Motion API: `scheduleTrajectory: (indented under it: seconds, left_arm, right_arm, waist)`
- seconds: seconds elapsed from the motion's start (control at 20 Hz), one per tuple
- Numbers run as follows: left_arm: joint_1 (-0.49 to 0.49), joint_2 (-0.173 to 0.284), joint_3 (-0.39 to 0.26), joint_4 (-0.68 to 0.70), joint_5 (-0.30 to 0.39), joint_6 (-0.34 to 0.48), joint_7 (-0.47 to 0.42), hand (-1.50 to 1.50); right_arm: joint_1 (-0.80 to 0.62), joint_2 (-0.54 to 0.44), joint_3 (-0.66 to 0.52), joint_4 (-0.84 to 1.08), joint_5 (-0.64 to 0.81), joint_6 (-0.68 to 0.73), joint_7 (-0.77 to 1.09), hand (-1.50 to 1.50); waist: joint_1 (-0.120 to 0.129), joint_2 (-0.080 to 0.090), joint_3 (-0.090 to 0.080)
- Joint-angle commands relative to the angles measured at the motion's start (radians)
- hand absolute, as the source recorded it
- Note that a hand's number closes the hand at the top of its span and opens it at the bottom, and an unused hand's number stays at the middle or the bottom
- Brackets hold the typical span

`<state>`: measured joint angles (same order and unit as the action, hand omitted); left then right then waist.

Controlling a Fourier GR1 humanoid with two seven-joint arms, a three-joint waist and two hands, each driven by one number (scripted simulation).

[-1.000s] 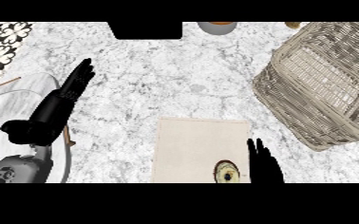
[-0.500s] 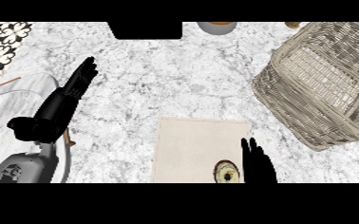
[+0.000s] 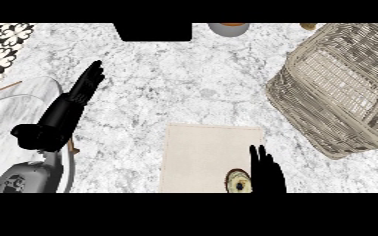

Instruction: Pick the cupcake from the placemat and place it in the basket

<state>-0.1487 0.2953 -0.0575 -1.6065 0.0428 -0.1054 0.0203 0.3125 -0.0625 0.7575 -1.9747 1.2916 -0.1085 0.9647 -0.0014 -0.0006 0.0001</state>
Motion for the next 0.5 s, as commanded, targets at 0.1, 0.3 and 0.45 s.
scheduleTrajectory:
  seconds: [0.1, 0.3, 0.45]
  left_arm:
    - [-0.007, -0.043, 0.008, 0.029, -0.04, -0.007, -0.029, 0.0]
    - [-0.075, -0.02, 0.059, 0.077, -0.014, -0.047, -0.004, 0.0]
    - [-0.076, -0.013, 0.083, 0.076, -0.009, -0.072, -0.001, 0.0]
  right_arm:
    - [0.006, -0.013, -0.009, 0.058, -0.018, -0.034, 0.01, -1.5]
    - [-0.065, 0.032, -0.074, 0.196, -0.052, -0.093, -0.034, -1.5]
    - [-0.091, 0.035, -0.091, 0.106, -0.067, 0.062, 0.027, -1.5]
  waist:
    - [-0.002, 0.0, 0.0]
    - [-0.002, 0.001, 0.0]
    - [-0.001, 0.0, 0.0]
